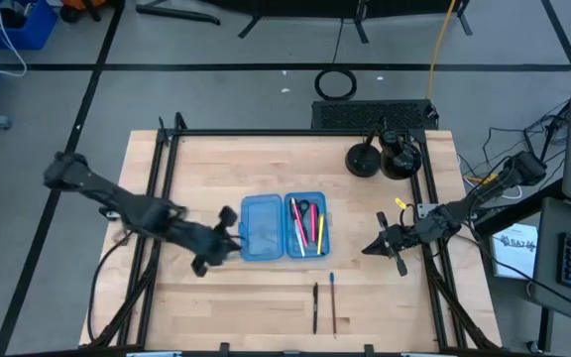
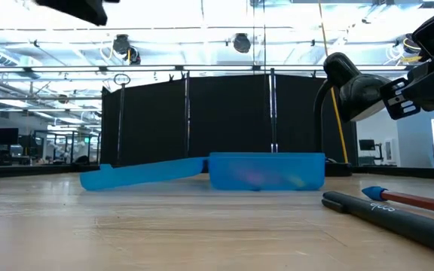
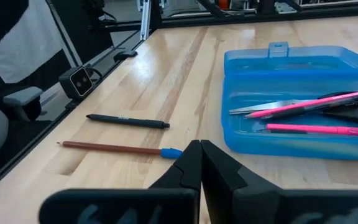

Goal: Pick & place school supplies into a supply box
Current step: Put the brown pencil into the blue supply box

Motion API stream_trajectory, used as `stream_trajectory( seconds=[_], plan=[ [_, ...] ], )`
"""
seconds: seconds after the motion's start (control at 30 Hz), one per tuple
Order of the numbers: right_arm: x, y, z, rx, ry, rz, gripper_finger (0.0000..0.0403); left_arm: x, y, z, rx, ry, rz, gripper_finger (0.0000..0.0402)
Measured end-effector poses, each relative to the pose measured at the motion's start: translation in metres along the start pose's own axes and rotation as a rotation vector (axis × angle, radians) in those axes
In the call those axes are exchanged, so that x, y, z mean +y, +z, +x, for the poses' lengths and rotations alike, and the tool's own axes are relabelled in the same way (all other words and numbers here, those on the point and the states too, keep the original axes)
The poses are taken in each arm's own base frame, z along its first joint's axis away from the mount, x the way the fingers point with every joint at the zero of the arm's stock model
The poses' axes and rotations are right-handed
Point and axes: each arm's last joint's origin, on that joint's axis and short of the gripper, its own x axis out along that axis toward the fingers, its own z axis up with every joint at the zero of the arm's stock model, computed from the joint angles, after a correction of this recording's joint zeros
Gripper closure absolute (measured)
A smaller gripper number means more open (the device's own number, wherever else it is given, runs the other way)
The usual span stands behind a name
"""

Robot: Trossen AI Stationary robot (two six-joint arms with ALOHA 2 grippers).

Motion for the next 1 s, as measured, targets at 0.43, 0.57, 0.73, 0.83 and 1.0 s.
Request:
stream_trajectory(
  seconds=[0.43,0.57,0.73,0.83,1.0],
  plan=[
    [0.0,0.001,0.0,-0.006,-0.002,0.005,0.0403,-0.056,-0.108,0.024,-0.603,0.286,-0.504,0.04],
    [-0.001,0.001,0.0,-0.013,-0.03,0.043,0.0403,-0.066,-0.131,0.034,-0.625,0.275,-0.555,0.0399],
    [-0.001,0.005,0.0,-0.065,-0.046,0.056,0.0403,-0.075,-0.149,0.04,-0.631,0.28,-0.571,0.0399],
    [0.001,0.021,-0.002,-0.22,-0.044,0.046,0.0403,-0.073,-0.147,0.039,-0.625,0.328,-0.591,0.0398],
    [0.009,0.062,0.002,-0.189,-0.165,0.011,0.0403,-0.071,-0.149,0.038,-0.607,0.393,-0.633,0.0397]
  ],
)
